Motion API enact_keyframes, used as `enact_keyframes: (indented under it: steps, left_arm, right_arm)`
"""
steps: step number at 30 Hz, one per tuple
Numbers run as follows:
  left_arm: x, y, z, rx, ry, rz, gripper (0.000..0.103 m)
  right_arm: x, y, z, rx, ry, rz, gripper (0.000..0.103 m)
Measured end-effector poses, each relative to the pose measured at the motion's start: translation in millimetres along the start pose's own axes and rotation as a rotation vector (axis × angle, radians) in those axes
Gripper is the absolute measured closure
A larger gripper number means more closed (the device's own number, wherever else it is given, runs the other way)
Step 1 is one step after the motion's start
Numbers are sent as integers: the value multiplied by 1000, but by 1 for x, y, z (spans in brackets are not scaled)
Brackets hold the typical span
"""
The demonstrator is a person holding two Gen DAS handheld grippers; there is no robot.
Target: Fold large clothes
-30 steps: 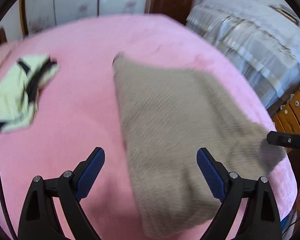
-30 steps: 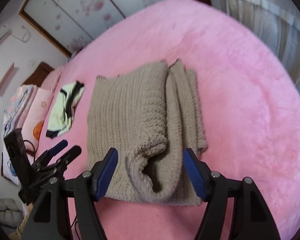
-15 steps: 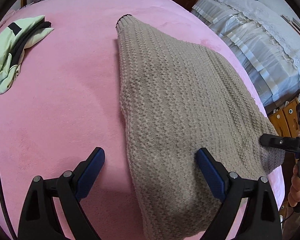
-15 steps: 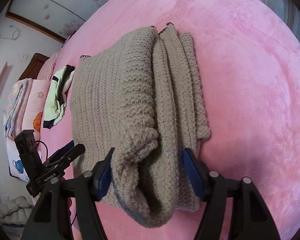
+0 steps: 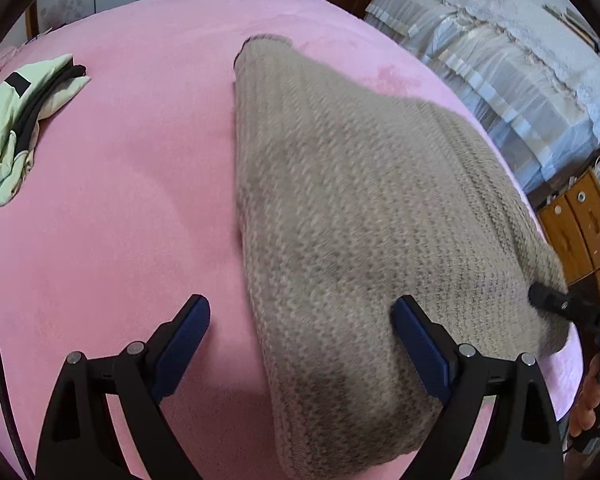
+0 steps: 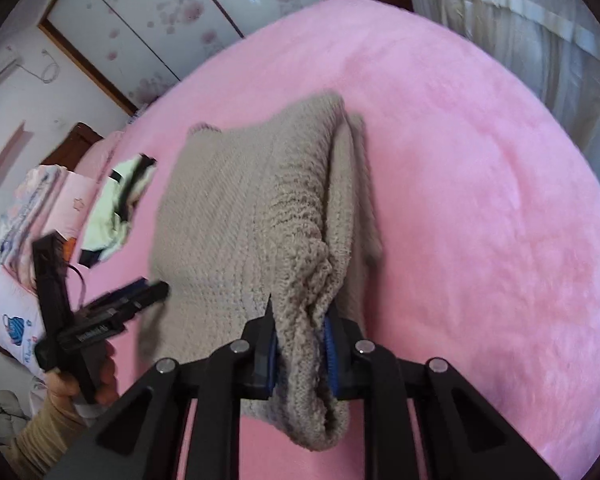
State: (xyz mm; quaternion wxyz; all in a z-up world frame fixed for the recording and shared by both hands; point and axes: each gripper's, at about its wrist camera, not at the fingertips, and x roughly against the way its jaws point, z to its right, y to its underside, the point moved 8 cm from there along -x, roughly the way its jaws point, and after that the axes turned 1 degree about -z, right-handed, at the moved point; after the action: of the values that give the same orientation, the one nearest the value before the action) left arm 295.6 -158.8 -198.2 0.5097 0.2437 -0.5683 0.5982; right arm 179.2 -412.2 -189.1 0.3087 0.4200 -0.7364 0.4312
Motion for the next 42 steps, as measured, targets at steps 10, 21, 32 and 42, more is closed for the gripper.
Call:
enact_keyframes:
  steps: [10, 21, 32, 42]
  left_arm:
    - [4, 4, 1, -19, -7, -32, 15]
    - [25, -113, 7, -87, -27, 54, 15]
    - [-51, -174, -13, -37, -64, -26, 35]
    - [-71, -153, -25, 59, -23, 26, 40]
  right_arm:
    - [-5, -5, -12, 81, 122, -5, 74]
    - [5, -116, -31, 68, 83, 51, 52]
    - [-79, -178, 1, 56, 151, -29, 53]
    - [-95, -167, 19, 6, 202, -14, 57]
